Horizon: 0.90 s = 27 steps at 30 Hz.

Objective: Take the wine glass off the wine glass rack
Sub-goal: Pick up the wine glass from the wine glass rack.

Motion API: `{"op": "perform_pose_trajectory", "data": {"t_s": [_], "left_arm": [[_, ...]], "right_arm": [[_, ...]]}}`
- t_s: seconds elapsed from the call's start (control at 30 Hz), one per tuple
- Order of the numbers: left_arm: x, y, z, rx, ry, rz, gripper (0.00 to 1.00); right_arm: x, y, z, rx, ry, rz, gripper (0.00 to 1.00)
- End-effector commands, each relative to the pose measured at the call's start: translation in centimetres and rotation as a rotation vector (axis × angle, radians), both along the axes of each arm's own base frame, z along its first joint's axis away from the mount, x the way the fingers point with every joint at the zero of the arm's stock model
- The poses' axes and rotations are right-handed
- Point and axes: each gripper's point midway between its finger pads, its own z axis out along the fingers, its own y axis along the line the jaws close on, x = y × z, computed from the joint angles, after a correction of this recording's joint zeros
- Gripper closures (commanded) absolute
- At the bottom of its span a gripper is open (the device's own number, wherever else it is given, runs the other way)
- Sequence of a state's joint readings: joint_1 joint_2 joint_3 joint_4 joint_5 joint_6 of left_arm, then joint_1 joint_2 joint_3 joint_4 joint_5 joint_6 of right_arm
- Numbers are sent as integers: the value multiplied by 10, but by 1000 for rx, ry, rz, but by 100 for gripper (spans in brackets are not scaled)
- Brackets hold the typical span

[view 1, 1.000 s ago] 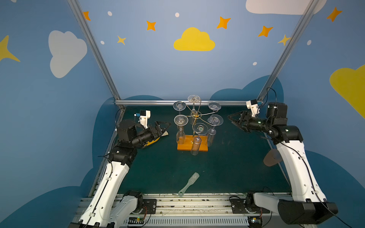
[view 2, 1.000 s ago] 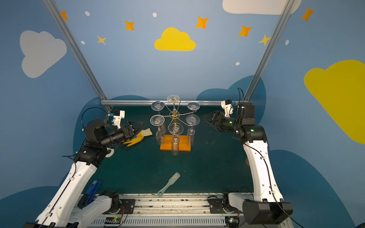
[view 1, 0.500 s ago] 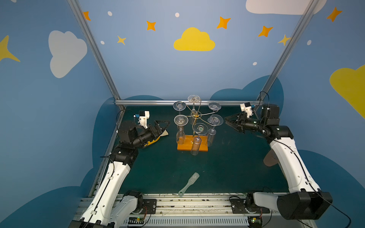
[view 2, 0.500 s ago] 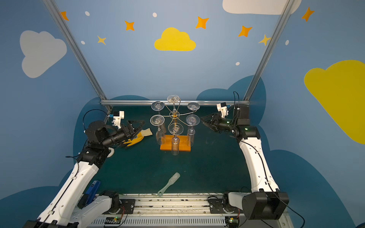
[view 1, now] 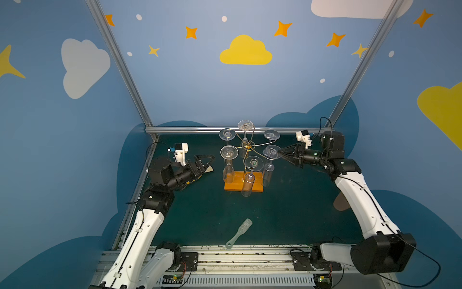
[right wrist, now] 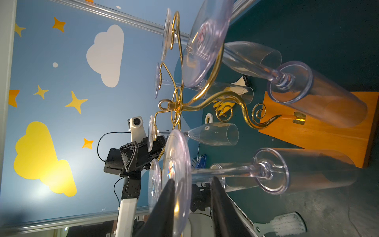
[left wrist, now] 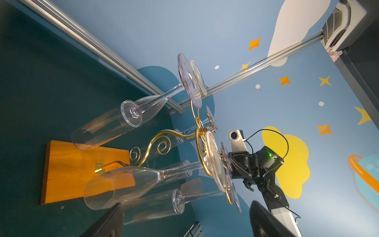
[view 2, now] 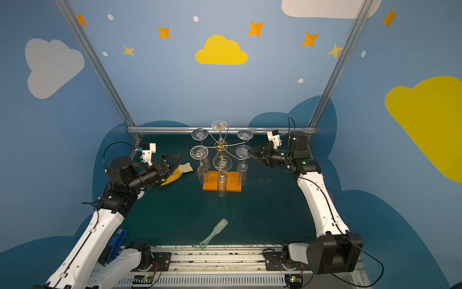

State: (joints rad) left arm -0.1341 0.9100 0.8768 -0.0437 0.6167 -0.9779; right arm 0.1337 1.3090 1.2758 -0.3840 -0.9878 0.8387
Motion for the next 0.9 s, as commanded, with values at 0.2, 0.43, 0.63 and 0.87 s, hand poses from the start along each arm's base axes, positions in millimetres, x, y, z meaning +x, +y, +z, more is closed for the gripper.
{"op": "perform_pose_trajectory", "data": {"t_s": [0.2,0.43,0.63,0.87], "left_arm": [[-2,3,4,-3,-25,22,5],[-2,4,3,-5,-13,29,5],[-4,5,4,-5,-17,35,5],[-6,6,5,-7,-17,40,5]], "right_arm": [[-1,3,10,5,-33,17,81],[-2,1,10,4,-22,14,93],[-4,0,12,8,-19,14,100],[-5,3,13,47,17,22,100]]}}
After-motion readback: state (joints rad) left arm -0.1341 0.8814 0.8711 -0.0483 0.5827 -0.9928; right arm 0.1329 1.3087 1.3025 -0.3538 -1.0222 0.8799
